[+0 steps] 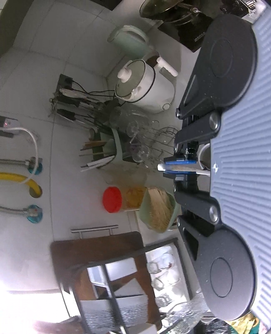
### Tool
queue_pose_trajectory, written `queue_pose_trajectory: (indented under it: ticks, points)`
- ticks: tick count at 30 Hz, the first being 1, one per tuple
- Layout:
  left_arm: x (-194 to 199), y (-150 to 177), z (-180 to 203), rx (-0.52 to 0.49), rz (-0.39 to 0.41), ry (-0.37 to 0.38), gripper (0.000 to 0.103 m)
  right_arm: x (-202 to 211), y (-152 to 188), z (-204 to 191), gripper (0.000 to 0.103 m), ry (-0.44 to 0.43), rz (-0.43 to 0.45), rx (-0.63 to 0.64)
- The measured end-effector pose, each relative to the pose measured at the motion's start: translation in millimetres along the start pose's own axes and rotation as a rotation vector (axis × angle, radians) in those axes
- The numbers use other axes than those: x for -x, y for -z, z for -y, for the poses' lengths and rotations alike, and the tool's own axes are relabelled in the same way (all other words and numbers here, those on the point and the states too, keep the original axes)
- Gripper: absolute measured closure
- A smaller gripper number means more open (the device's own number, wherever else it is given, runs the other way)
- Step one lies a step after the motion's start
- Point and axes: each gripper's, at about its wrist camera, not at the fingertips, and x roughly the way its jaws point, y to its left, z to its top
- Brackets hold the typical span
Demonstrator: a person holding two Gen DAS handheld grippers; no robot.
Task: Organize utensils
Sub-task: 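Carry the white chopstick over the mug and lower it in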
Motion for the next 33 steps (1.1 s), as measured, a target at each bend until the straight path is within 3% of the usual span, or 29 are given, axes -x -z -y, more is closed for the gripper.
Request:
queue_pose_trajectory:
  ticks: [23, 33]
  points:
    - [11, -47, 45, -0.133, 0.069, 0.09, 0.096, 1, 3, 0, 0.012, 0.007, 0.014, -0.02]
    - [-19, -37, 52, -0.177, 0.01, 0.093, 0.096, 1, 4, -1, 0.012, 0.015, 0.025, -0.028]
